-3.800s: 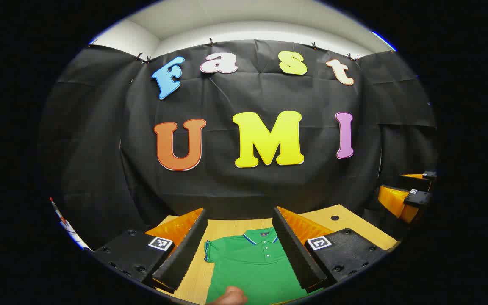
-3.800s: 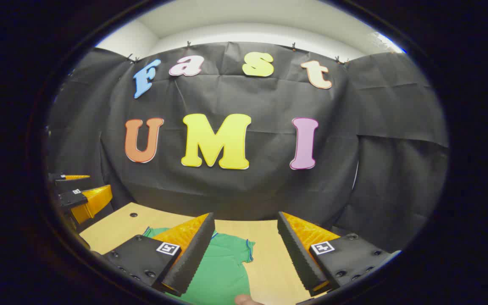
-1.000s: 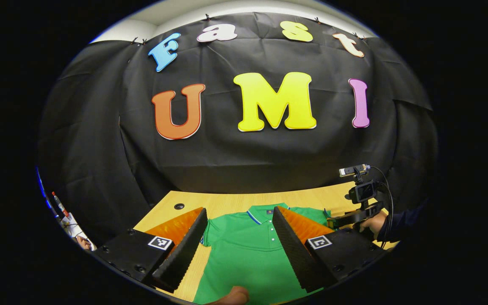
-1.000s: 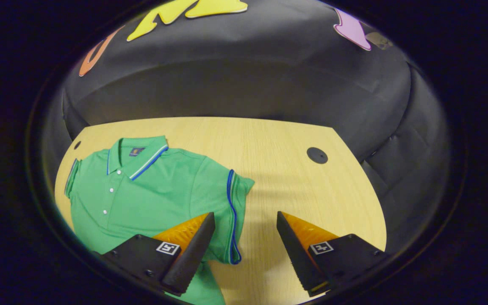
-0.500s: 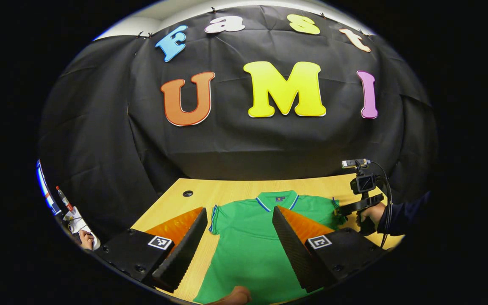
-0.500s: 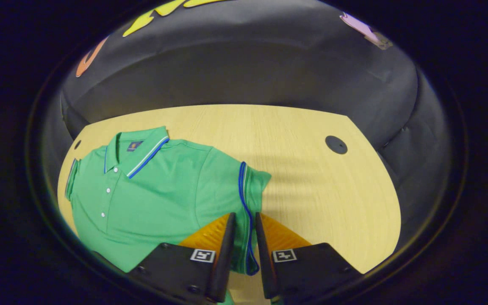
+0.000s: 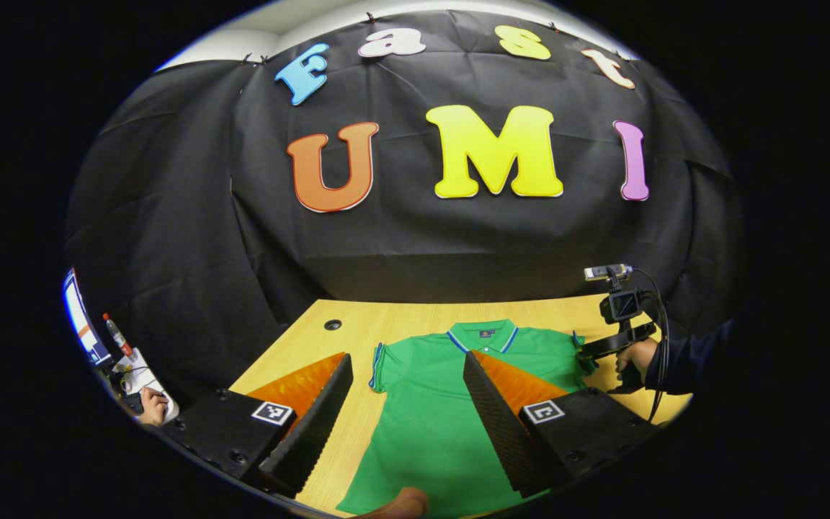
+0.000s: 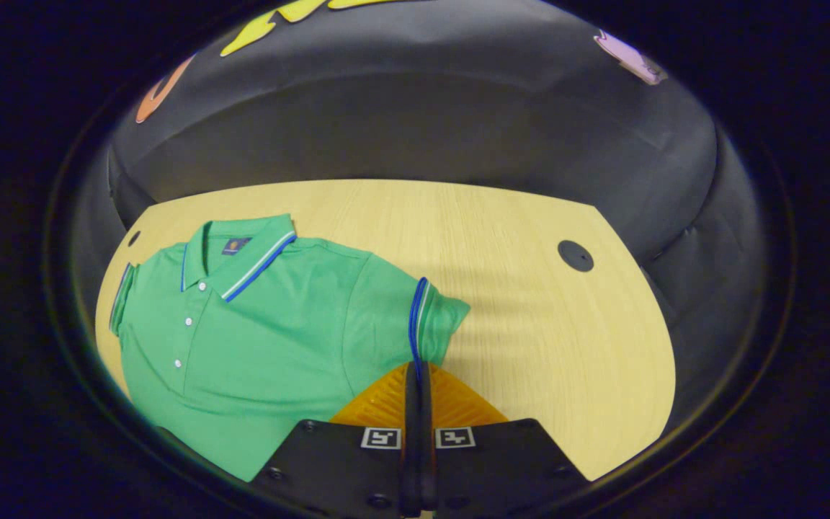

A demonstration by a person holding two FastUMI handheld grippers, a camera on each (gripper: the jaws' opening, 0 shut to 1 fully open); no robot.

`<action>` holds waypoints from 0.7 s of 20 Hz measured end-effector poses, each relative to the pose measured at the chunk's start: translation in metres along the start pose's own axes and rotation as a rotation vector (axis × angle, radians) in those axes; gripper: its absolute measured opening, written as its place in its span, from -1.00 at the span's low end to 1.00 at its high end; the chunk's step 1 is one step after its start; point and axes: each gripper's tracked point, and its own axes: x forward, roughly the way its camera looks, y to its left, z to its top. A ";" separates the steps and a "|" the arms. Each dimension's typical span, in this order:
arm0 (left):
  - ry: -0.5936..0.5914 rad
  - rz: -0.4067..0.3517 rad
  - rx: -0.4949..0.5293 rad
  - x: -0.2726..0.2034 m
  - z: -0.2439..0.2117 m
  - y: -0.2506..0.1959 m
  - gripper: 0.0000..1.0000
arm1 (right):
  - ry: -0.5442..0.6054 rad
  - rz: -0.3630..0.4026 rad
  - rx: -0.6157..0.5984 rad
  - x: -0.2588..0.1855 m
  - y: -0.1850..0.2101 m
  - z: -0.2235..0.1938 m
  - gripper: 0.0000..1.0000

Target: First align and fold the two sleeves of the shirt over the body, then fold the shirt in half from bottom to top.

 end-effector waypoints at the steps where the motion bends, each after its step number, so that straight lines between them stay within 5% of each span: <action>1: -0.003 0.003 -0.001 -0.002 0.002 0.002 0.99 | -0.024 0.006 -0.015 -0.008 0.003 0.007 -0.95; 14: -0.010 0.065 -0.046 -0.041 -0.007 0.036 0.99 | -0.128 0.158 -0.192 -0.048 0.082 0.020 -0.95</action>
